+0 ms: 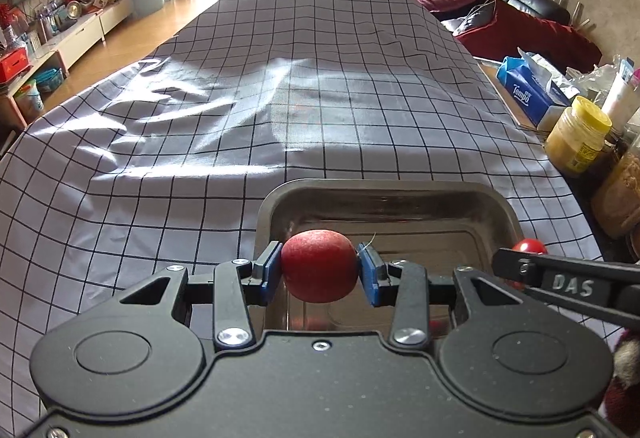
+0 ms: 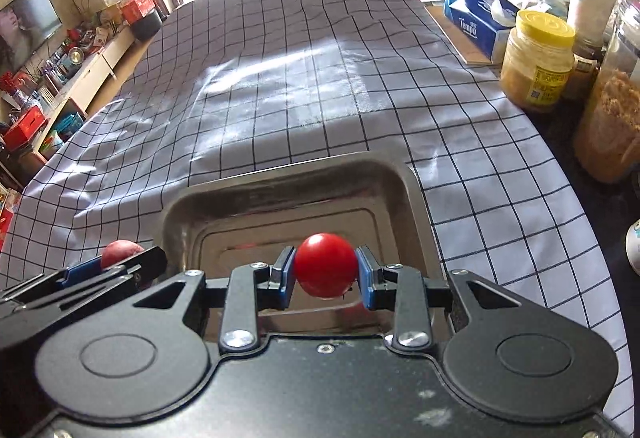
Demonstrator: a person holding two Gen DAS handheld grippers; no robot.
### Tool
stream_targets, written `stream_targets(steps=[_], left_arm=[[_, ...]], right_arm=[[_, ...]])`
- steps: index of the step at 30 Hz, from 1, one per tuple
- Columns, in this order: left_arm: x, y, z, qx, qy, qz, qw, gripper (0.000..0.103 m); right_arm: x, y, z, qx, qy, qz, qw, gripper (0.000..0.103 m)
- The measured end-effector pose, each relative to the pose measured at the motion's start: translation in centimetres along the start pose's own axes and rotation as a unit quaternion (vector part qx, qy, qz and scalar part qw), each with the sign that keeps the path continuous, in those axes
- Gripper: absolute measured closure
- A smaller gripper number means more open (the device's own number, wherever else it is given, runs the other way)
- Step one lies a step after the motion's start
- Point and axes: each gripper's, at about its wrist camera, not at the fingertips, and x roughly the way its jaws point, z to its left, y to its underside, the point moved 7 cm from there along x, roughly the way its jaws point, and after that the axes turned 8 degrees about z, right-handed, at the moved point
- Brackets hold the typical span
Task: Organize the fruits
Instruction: 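Carry both fruits over the steel tray and open both grippers to drop them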
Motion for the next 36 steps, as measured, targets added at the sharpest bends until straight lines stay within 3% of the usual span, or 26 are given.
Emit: stream_targets(steps=[5,12,20,36], left_arm=[[1.2,0.2,-0.2,0.003,-0.008,0.013,0.9999,0.054],[3.1,1.0,-0.9,0.017,-0.023,0.039,0.9988,0.054],[3.1,0.8,-0.6,0.011,-0.026,0.035,0.9990,0.051],[3.3,0.8,-0.6,0.010,-0.038,0.036,0.9986,0.051]], right_arm=[[-0.4,-0.3,-0.7,0.007,0.000,-0.001,1.000,0.069],[1.5,-0.2,-0.8,0.008,0.005,0.034,0.999,0.069],[3.2,-0.1,-1.0,0.005,0.023,0.052,0.998,0.068],[1.9,-0.3,-0.8,0.004,0.017,0.030,0.999,0.068]])
